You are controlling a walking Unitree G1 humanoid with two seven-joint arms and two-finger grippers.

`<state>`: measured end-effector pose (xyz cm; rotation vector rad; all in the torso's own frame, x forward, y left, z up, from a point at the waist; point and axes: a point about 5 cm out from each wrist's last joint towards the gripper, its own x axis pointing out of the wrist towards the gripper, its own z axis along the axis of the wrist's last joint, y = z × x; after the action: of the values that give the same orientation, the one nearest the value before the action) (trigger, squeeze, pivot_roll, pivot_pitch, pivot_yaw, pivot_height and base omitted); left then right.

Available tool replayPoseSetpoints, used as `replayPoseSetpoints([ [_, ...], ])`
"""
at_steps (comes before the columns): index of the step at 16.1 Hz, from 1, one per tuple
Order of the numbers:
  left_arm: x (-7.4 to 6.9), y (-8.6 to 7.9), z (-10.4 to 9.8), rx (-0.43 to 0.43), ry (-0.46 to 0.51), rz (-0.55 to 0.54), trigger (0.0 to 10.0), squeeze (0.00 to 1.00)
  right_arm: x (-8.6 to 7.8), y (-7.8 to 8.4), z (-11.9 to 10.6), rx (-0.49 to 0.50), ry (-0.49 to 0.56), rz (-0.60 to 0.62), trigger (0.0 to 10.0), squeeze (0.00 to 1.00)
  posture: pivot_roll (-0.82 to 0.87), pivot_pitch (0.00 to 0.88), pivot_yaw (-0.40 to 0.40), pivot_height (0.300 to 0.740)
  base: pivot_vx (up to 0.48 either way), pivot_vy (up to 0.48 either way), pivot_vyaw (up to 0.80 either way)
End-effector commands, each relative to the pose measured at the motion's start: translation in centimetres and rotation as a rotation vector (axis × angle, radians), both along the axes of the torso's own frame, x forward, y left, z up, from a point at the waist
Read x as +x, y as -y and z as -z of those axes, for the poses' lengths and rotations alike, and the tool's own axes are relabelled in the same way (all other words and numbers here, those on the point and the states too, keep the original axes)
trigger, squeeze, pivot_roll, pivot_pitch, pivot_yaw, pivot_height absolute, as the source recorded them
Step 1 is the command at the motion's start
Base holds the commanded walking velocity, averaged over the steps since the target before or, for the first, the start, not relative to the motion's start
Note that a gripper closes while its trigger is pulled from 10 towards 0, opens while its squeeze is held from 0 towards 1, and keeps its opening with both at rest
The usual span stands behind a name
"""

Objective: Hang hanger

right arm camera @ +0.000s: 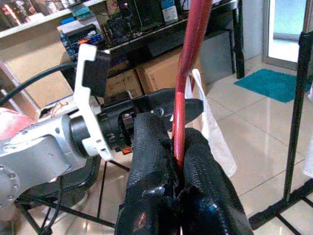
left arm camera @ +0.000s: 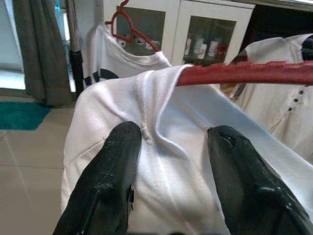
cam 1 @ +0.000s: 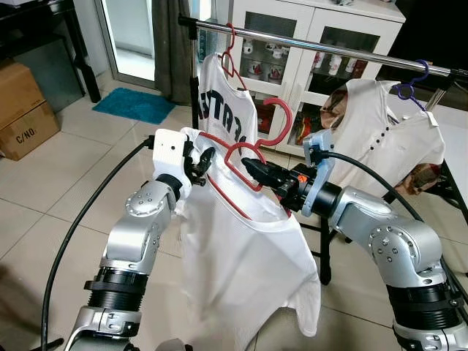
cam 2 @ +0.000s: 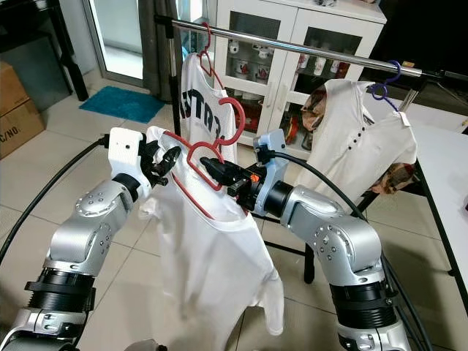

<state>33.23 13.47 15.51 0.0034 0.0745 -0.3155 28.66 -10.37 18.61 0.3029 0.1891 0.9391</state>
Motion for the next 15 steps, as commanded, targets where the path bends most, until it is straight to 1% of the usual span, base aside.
replayPoseSetpoints([
  [1,0.3,-0.2,-0.2,0.013,-0.008,-0.017,10.0,0.0,-0.1,0.3,-1.2,0.046,0.043,-0.012,10.0,0.0,-0.04,0.0,-0.068,0.71,0.0,0.0,0.0],
  [2,0.5,-0.5,-0.2,0.015,-0.021,-0.035,0.0,0.0,-0.2,0.2,-1.3,0.055,0.048,-0.021,10.0,0.0,-0.04,0.0,-0.063,0.71,0.0,0.0,0.0],
  [4,0.4,-0.3,-0.2,0.015,-0.022,-0.017,0.0,0.0,-0.2,0.2,-1.3,0.056,0.049,-0.019,10.0,0.0,-0.04,0.0,-0.063,0.71,0.0,0.0,0.0],
  [5,0.3,0.2,-0.2,0.017,-0.021,0.003,0.0,0.0,-0.1,0.2,-1.2,0.055,0.048,-0.016,10.0,0.0,-0.03,0.0,-0.061,0.71,0.0,0.0,0.0],
  [8,0.0,0.7,-0.1,0.02,-0.023,0.017,0.0,0.0,-0.1,0.3,-1.0,0.053,0.043,-0.011,10.0,0.0,-0.03,0.0,-0.061,0.71,0.0,0.0,0.0],
  [12,0.1,0.2,0.0,0.04,-0.026,-0.009,0.0,0.0,-0.1,0.2,-1.0,0.055,0.043,-0.015,10.0,0.0,-0.03,0.0,-0.062,0.71,0.0,0.0,0.0],
  [15,0.1,-0.1,-0.5,0.053,-0.013,-0.011,0.0,0.0,-0.3,0.2,-0.7,0.04,0.035,-0.019,10.0,0.0,-0.03,0.0,-0.07,0.71,0.0,0.0,0.0],
])
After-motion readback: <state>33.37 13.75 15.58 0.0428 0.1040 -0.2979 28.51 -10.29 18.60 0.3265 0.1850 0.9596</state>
